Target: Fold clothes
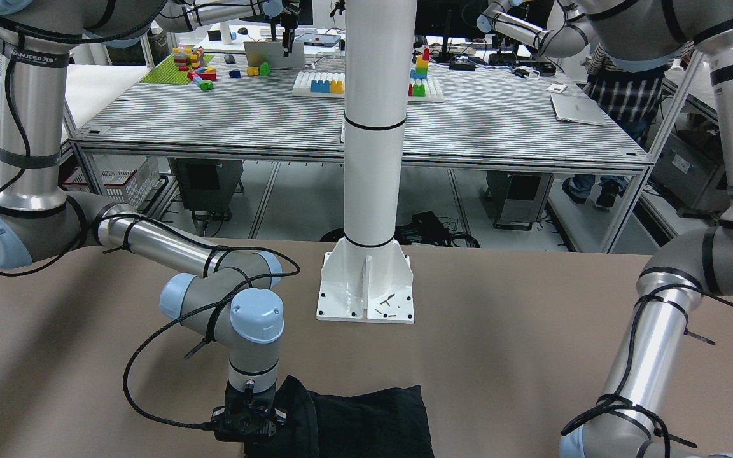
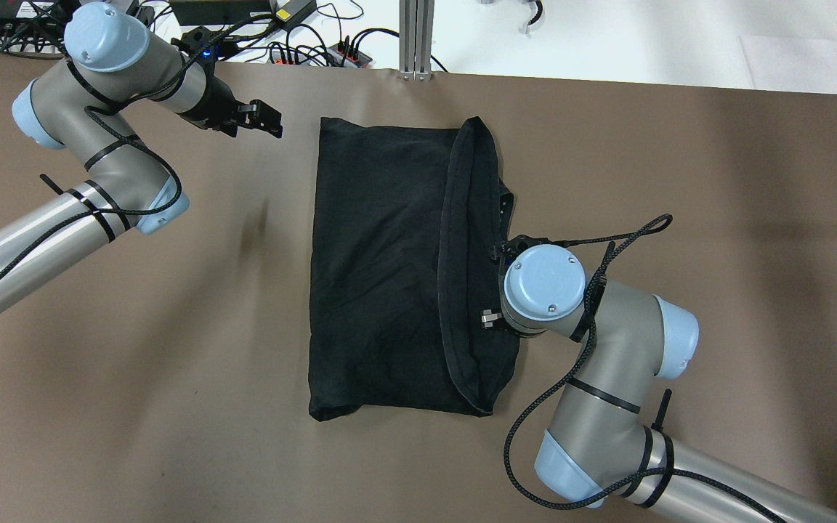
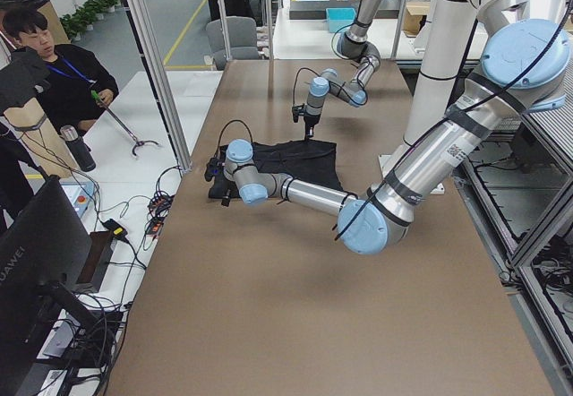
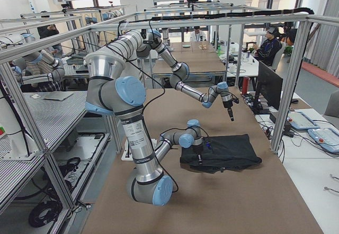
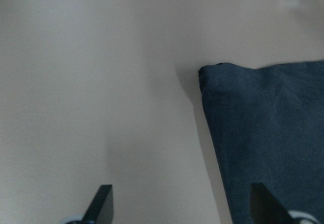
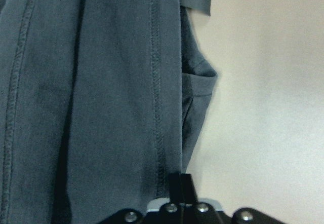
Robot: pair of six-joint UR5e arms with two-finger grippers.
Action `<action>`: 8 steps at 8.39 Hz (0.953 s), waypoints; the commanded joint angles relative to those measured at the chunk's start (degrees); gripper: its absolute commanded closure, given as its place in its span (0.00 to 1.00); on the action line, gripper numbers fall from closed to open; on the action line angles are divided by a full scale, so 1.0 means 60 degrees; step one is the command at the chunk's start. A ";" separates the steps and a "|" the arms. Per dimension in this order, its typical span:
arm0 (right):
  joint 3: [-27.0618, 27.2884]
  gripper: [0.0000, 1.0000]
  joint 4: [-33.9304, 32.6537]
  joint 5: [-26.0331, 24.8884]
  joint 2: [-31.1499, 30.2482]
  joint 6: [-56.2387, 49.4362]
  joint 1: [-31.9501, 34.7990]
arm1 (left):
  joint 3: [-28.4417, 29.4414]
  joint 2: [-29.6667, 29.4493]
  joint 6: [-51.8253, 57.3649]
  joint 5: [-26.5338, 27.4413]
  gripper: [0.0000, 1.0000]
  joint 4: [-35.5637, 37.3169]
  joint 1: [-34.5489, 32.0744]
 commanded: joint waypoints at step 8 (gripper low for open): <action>-0.0003 0.23 -0.1021 -0.0782 0.1567 -0.0388 -0.1243 | -0.0345 0.0353 -0.0041 0.0001 0.05 -0.0008 0.0094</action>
